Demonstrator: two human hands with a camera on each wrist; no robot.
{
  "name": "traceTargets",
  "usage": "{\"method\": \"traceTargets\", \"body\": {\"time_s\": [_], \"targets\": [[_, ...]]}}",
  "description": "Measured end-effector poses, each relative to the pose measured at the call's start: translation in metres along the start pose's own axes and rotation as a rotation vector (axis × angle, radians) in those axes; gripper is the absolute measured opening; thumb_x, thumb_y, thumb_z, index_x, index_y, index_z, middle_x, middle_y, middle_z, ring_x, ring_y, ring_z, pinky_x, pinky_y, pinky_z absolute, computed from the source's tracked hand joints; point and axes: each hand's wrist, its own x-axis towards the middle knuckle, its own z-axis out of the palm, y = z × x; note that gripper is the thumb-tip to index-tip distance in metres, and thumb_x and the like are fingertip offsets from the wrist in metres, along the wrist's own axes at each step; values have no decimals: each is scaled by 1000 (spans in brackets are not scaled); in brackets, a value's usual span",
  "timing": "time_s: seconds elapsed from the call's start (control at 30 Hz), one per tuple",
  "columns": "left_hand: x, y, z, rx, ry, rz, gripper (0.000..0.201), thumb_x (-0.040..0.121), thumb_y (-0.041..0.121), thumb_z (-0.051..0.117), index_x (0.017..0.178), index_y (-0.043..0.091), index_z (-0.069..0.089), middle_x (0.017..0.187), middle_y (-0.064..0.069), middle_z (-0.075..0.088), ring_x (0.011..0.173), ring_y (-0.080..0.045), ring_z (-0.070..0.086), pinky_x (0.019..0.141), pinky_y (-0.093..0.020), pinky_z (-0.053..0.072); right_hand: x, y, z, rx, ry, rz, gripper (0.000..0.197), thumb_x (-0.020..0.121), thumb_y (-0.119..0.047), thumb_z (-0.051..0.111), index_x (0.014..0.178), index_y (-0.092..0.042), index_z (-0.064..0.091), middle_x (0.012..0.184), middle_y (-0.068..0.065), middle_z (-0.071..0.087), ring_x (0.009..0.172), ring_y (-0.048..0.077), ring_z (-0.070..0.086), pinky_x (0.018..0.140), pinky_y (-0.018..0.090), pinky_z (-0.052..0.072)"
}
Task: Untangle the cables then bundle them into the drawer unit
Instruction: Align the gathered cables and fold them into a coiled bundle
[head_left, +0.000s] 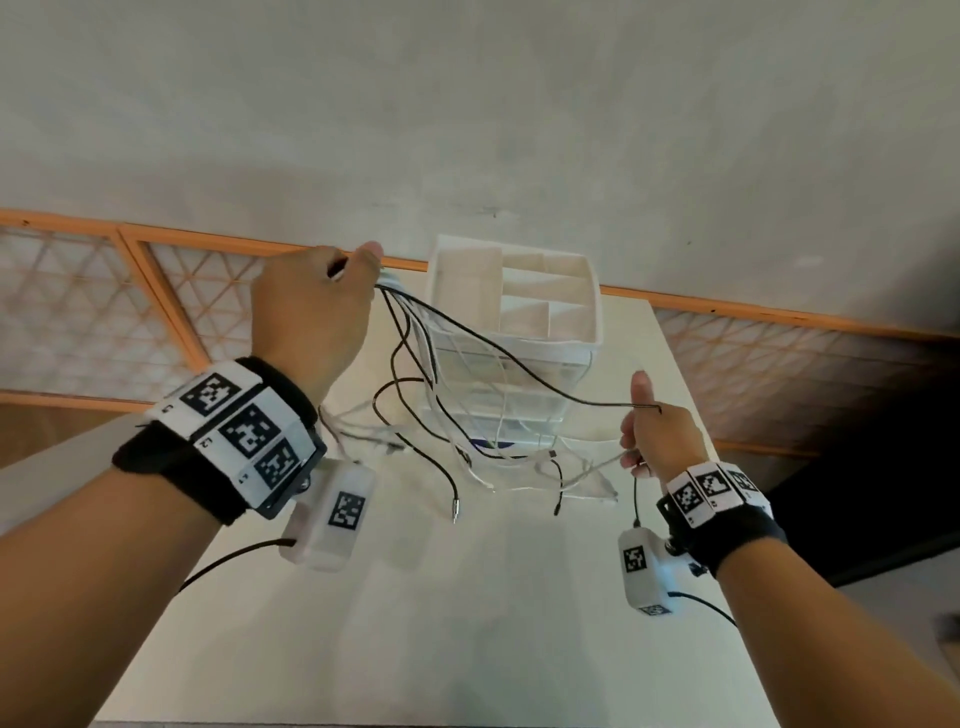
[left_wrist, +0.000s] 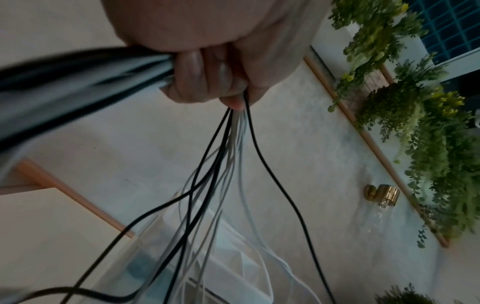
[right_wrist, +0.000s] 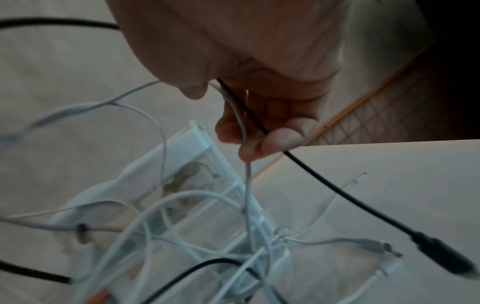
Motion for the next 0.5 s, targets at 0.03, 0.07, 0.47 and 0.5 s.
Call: {"method": "traceTargets", "body": {"time_s": [0.03,0.07,0.47,0.5], "targets": [[-1,1,2,23,-28,17,56,96,43,55,76,-9,63,65,-29,53,55,-23,40,57,-33,31,-3,-7,1,-4,46,-85,77,87,-81,31,72,-13,63,67,7,68,60,27,66,65,41,57],[-3,0,5,62,-62,30,56,97,42,54,76,-10,63,67,-30,54,55,-25,41,55,-33,31,-6,-15,1,-6,103,-200,74,88,-80,30,72,-16,63,65,5,66,63,27,66,71,43,58],[-4,-17,0,-46,17,-111,42,95,39,56,66,9,64,53,-3,43,49,-19,37,57,-30,30,-9,-13,-15,-101,258,-228,31,95,-10,48,111,-16,74,105,6,73,102,27,66,90,32,52],[-6,-16,0,-13,-19,-97,45,95,40,56,68,5,65,54,-4,44,50,-21,39,56,-30,30,-10,-17,-14,-6,294,-325,30,97,-14,47,113,-16,73,98,5,74,93,23,68,90,38,56]]}}
